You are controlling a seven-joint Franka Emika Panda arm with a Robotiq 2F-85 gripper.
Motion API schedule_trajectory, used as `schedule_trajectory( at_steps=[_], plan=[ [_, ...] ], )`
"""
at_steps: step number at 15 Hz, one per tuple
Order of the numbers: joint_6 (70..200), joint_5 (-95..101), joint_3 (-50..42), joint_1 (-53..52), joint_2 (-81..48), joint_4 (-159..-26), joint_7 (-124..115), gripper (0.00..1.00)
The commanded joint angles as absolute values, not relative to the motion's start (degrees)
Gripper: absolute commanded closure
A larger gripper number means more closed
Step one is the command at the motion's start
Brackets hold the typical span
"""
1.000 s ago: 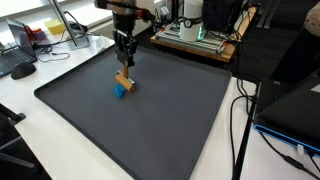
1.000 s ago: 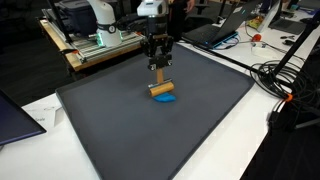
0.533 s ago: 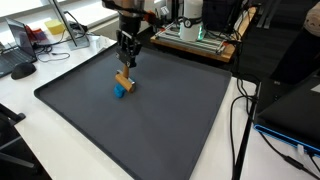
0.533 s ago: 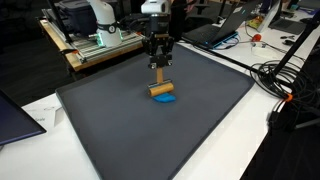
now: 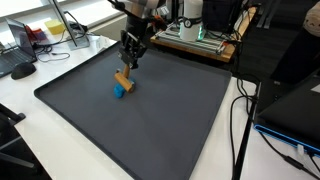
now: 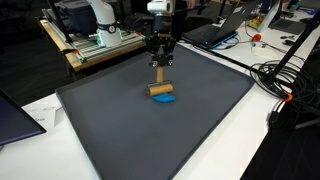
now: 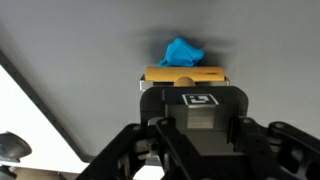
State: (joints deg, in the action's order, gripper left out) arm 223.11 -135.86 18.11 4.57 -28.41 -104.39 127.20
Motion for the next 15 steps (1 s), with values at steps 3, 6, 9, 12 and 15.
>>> schedule_trajectory(
  at_steps=[3,6,9,12,15],
  plan=[
    [214.79,-142.30,25.35,15.58,-25.06,-110.88,143.88,0.78],
    [216.42,-141.17,22.77,13.40,-24.84,-108.42,142.14,0.53],
    [216.03,-141.62,23.35,14.19,-24.63,-108.70,143.09,0.53],
    [216.01,-141.62,23.39,14.18,-24.63,-108.74,143.09,0.78],
    [219.30,-144.32,26.39,17.60,-26.17,-107.22,145.72,0.78]
  ],
)
